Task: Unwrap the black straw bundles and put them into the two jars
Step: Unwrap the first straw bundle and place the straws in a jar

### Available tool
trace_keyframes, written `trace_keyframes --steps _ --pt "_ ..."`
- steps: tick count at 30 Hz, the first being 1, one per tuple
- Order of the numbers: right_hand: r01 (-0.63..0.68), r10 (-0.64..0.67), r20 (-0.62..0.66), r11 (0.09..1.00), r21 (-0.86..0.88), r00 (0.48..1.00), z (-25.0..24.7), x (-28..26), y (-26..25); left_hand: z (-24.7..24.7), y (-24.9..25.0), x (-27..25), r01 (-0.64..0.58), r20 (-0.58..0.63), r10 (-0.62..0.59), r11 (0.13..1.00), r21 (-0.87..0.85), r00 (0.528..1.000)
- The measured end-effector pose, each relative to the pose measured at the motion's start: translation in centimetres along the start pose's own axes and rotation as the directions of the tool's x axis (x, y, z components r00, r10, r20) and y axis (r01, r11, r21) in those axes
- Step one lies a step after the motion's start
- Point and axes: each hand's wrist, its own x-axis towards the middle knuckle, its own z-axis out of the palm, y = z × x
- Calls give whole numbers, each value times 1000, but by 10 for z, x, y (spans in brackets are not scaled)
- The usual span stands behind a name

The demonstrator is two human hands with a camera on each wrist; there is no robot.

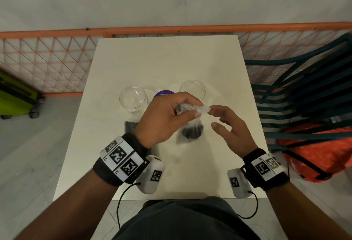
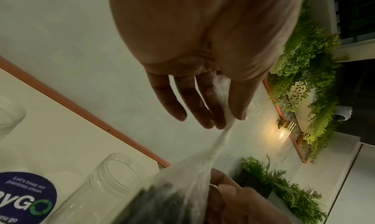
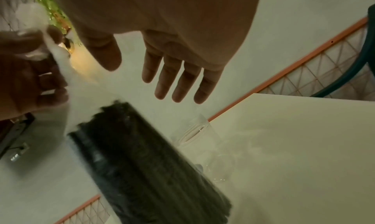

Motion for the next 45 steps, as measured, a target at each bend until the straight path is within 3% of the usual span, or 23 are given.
trace_keyframes --steps 5,13,19,22,25,28,32,34,37,41,45 --pt "46 -46 -2 999 -7 999 12 -5 -6 -3 8 7 -26 17 26 999 -31 1000" --pt "8 -4 41 996 -93 999 18 1 0 -7 6 8 -38 6 38 999 -31 999" --pt "-41 45 87 998 -48 995 26 5 2 1 4 7 -58 9 59 997 -58 998" --pt "-61 71 79 990 -127 994 32 8 12 6 3 7 -54 -6 53 993 -103 999" --pt "-74 111 101 946 -314 989 38 9 27 11 -1 7 -34 -40 26 977 -212 999" --pt "-85 114 48 912 -400 992 43 9 38 19 -20 4 35 -51 -53 951 -307 997" --pt "-92 94 -11 942 -323 996 46 4 40 33 -58 -7 256 93 -243 950 -177 966" --pt "-72 72 -12 968 -241 997 48 1 36 43 -75 -15 303 175 -283 948 -96 943" --pt "-56 63 24 971 -232 998 53 -1 32 57 -93 -23 306 127 -304 952 7 944" --pt "-93 155 125 911 -401 980 61 -1 41 69 -95 -25 299 7 -299 952 -63 954" --pt "-113 164 83 894 -434 983 64 -2 51 76 -97 -25 277 -32 -281 957 -85 959"
